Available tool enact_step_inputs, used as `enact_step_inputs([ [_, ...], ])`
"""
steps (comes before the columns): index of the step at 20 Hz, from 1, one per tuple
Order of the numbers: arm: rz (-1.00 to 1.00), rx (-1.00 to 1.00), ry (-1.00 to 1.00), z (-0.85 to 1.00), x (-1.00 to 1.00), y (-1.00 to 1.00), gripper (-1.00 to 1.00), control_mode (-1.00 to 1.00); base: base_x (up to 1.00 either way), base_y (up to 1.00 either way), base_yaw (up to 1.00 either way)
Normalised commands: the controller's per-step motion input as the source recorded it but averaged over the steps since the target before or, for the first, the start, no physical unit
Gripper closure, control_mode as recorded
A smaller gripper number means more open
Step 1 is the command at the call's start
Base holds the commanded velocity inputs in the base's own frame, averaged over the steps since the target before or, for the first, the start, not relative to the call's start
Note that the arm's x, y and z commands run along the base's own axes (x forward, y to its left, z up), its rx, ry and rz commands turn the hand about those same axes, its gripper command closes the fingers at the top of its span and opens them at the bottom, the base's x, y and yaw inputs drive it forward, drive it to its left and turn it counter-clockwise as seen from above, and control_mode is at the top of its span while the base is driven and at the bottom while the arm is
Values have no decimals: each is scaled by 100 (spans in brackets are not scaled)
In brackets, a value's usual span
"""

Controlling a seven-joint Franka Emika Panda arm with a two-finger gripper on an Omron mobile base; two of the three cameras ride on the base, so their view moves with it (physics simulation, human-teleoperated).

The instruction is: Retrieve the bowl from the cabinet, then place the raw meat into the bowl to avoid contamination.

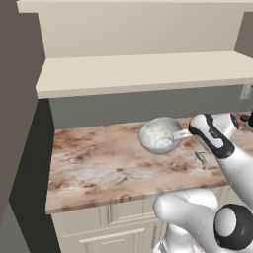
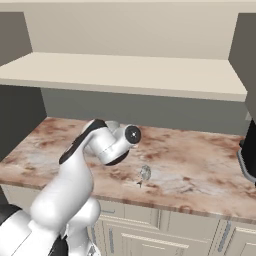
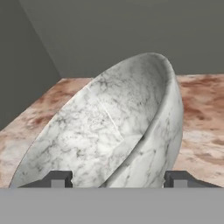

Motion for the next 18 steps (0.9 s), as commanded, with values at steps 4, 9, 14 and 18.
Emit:
enact_step_inputs([
  [4,2,10,5,-44,30,-23,100,-100,0,0,0],
  [9,2,13,5,-43,24,-16,100,-100,0,0,0],
  [14,1,7,0,-32,13,-8,100,-100,0,0,0],
  [18,0,2,0,-14,4,-1,100,-100,0,0,0],
])
